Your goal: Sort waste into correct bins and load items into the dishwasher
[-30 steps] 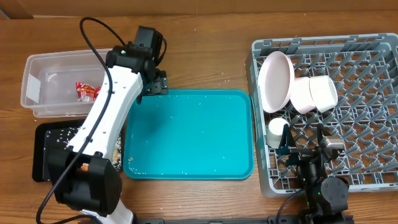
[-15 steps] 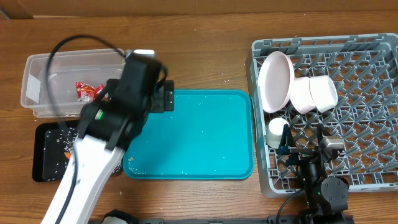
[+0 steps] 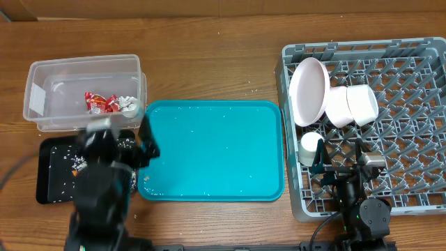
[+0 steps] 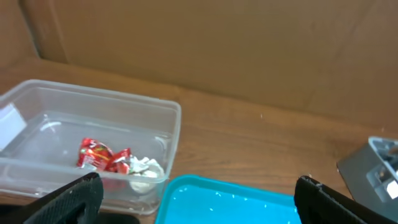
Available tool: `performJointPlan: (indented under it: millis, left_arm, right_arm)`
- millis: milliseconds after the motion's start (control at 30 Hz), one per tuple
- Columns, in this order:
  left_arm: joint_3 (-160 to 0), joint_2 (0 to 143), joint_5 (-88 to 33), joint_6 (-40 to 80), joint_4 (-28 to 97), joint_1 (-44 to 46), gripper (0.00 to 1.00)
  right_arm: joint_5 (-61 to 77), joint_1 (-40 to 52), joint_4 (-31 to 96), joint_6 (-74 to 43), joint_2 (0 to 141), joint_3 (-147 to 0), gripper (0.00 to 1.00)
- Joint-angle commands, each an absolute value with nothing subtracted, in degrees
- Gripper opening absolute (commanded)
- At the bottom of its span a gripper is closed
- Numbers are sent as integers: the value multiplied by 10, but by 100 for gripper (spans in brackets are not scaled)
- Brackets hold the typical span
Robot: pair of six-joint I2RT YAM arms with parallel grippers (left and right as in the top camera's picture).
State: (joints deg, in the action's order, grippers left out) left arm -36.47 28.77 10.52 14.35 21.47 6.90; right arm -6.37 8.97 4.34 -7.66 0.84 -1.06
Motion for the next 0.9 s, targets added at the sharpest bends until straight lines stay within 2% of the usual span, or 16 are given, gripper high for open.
performJointPlan:
  millis: [0, 167, 333, 733, 867]
  left_arm:
    - [-298, 199, 82, 130, 206, 45, 100]
    - [-211, 71, 78, 135, 170, 18, 100]
    - [-148, 1, 79, 143, 137, 5, 100]
    - [-3, 2, 83, 143, 21, 3, 100]
    - [-3, 2, 79, 143, 31, 3, 100]
  right_arm:
    - [-63, 86, 41, -74, 3, -5, 100]
    - [-63, 86, 41, -74, 3, -5, 100]
    - [-63, 86, 41, -74, 3, -5, 100]
    - [-63, 86, 41, -74, 3, -5, 100]
    - [-63, 86, 41, -74, 3, -5, 100]
